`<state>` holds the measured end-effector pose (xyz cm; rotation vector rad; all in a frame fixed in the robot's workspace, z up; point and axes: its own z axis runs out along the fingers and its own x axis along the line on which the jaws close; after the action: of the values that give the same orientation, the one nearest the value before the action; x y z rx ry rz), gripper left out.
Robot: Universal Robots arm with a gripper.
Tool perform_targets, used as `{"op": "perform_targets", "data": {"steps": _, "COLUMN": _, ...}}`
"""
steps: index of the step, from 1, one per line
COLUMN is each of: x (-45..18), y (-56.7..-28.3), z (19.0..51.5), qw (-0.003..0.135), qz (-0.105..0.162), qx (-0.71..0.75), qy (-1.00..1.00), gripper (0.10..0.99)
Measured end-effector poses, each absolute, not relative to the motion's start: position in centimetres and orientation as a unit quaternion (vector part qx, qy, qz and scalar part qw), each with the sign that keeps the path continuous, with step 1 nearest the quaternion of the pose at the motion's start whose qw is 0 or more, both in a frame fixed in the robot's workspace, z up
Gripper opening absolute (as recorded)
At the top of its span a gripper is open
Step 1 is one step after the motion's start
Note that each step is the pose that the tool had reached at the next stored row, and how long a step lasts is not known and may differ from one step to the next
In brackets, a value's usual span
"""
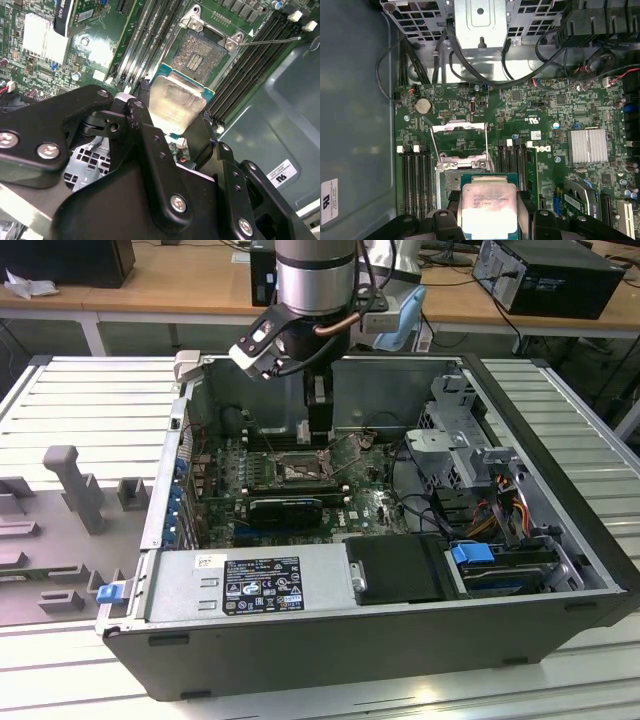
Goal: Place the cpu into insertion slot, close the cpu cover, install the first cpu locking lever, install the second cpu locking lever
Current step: 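Place the cpu into insertion slot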
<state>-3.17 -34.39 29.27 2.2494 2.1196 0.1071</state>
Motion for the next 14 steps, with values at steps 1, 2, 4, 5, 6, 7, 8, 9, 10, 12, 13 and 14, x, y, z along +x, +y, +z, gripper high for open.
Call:
{"op": "perform_targets", "data": {"steps": 1, "x": -3.2, "y": -34.4, "z": 29.0, "qw": 0.024, "qz": 0.034, "qx": 0.727, "qy": 0.685, "gripper": 0.529}}
{"op": "perform_targets", "data": {"steps": 2, "x": -3.2, "y": -34.4, "z": 28.9, "qw": 0.023, "qz": 0.033, "qx": 0.727, "qy": 0.685, "gripper": 0.529}}
{"op": "perform_targets", "data": {"steps": 4, "x": -3.2, "y": -34.4, "z": 28.7, "qw": 0.024, "qz": 0.032, "qx": 0.727, "qy": 0.685, "gripper": 0.529}}
{"op": "perform_targets", "data": {"steps": 5, "x": -3.2, "y": -34.4, "z": 28.6, "qw": 0.024, "qz": 0.032, "qx": 0.727, "qy": 0.685, "gripper": 0.529}}
{"op": "perform_targets", "data": {"steps": 6, "x": -3.2, "y": -34.4, "z": 28.6, "qw": 0.024, "qz": 0.032, "qx": 0.727, "qy": 0.685, "gripper": 0.529}}
{"op": "perform_targets", "data": {"steps": 7, "x": -3.2, "y": -34.4, "z": 28.5, "qw": 0.024, "qz": 0.032, "qx": 0.727, "qy": 0.685, "gripper": 0.529}}
{"op": "perform_targets", "data": {"steps": 8, "x": -3.2, "y": -34.4, "z": 28.4, "qw": 0.024, "qz": 0.032, "qx": 0.727, "qy": 0.685, "gripper": 0.529}}
{"op": "perform_targets", "data": {"steps": 9, "x": -3.3, "y": -34.4, "z": 28.2, "qw": 0.024, "qz": 0.032, "qx": 0.727, "qy": 0.685, "gripper": 0.529}}
{"op": "perform_targets", "data": {"steps": 10, "x": -3.3, "y": -34.4, "z": 28.0, "qw": 0.024, "qz": 0.032, "qx": 0.727, "qy": 0.685, "gripper": 0.529}}
{"op": "perform_targets", "data": {"steps": 12, "x": -3.4, "y": -34.4, "z": 27.4, "qw": 0.023, "qz": 0.032, "qx": 0.727, "qy": 0.685, "gripper": 0.529}}
{"op": "perform_targets", "data": {"steps": 13, "x": -3.4, "y": -34.4, "z": 27.1, "qw": 0.023, "qz": 0.032, "qx": 0.727, "qy": 0.685, "gripper": 0.529}}
{"op": "perform_targets", "data": {"steps": 14, "x": -3.4, "y": -34.3, "z": 26.8, "qw": 0.023, "qz": 0.032, "qx": 0.727, "qy": 0.686, "gripper": 0.529}}
